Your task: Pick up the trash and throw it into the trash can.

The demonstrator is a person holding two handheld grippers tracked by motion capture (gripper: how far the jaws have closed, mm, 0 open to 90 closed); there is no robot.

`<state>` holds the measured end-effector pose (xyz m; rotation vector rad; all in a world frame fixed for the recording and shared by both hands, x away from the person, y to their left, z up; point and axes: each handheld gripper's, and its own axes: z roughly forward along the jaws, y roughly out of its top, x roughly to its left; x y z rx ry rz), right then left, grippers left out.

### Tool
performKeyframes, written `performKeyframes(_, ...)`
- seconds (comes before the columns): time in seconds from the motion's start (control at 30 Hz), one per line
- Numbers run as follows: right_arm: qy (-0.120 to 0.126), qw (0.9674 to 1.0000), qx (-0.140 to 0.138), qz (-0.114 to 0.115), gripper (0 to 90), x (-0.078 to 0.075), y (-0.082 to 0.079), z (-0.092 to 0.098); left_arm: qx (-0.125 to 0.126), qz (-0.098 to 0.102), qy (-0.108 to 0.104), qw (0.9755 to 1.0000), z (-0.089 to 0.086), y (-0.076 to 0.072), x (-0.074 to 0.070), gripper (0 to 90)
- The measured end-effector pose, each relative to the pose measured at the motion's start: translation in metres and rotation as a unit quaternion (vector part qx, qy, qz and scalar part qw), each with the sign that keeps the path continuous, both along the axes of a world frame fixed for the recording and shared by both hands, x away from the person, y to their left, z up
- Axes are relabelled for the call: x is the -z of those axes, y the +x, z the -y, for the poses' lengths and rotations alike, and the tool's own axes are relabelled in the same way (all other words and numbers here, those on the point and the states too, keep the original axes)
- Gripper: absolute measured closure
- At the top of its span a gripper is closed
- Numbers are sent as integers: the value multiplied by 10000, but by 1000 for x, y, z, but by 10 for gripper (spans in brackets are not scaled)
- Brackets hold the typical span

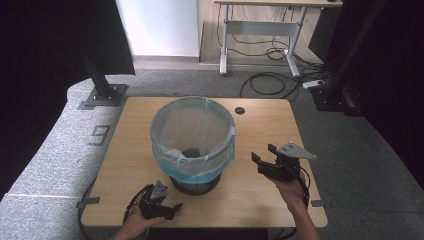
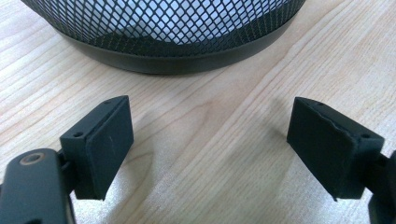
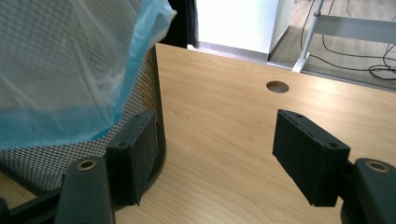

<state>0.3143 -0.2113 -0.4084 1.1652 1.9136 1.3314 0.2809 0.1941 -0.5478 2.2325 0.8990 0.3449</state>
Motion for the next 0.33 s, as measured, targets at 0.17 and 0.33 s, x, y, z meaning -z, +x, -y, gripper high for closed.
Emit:
performKeyframes(0.17, -3, 10000, 12, -47, 300, 6, 0, 1, 1, 0, 1, 10000, 0, 0, 0, 144)
performKeyframes(0.33, -1, 10000, -6, -23, 299, 8, 0, 0, 1, -1, 0, 10000, 0, 0, 0, 144)
